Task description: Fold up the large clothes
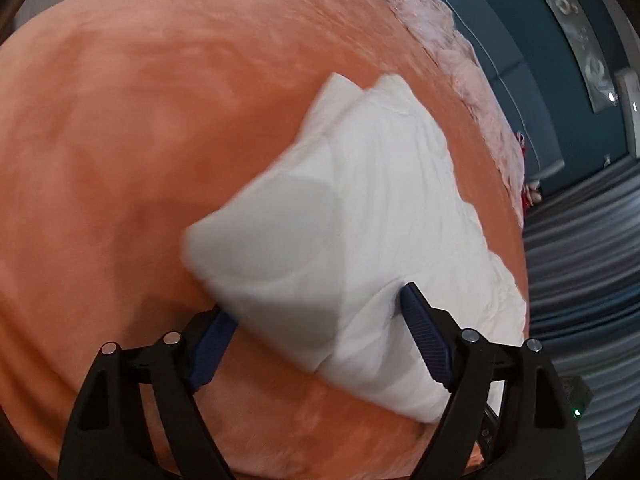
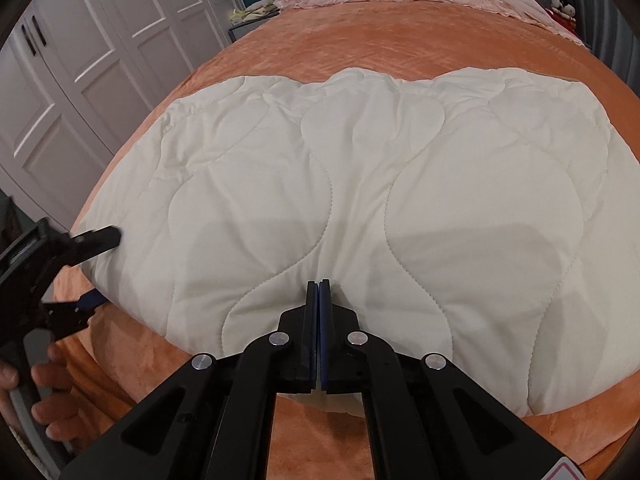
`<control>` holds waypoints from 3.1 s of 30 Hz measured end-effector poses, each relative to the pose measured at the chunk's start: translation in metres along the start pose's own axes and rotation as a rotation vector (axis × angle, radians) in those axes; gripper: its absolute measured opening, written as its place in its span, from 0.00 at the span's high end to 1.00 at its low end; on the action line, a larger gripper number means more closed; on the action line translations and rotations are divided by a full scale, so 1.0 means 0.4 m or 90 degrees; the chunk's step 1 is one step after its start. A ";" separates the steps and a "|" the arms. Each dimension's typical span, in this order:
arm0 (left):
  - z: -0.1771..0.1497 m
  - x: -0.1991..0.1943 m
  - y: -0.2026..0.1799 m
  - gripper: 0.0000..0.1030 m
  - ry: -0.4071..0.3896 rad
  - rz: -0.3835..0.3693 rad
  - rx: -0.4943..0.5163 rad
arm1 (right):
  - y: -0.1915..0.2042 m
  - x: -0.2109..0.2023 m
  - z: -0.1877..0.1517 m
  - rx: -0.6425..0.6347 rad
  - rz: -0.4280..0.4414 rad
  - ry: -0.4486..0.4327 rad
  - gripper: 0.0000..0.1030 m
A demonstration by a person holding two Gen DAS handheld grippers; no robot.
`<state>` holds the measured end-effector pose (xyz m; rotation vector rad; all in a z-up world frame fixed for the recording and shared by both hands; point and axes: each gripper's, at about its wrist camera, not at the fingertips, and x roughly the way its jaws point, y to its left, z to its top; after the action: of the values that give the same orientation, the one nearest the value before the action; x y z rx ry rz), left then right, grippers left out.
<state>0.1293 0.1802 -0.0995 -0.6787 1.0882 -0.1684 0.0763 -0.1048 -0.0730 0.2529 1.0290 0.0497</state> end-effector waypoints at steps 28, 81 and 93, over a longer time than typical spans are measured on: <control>-0.151 -0.310 -0.440 0.85 -0.135 0.002 0.385 | 0.063 -0.053 -0.050 0.023 0.153 0.063 0.95; -0.264 -0.192 -0.464 0.33 -0.021 0.088 0.391 | -0.127 -0.319 0.145 0.074 0.090 -0.078 0.50; -0.293 -0.165 -0.499 0.33 -0.017 0.107 0.429 | -0.260 -0.363 -0.018 0.121 0.022 -0.081 0.82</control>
<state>0.0363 0.0026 0.0339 0.0145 0.9766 -0.3592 -0.0131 -0.2275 0.0212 0.4417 0.9028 -0.0325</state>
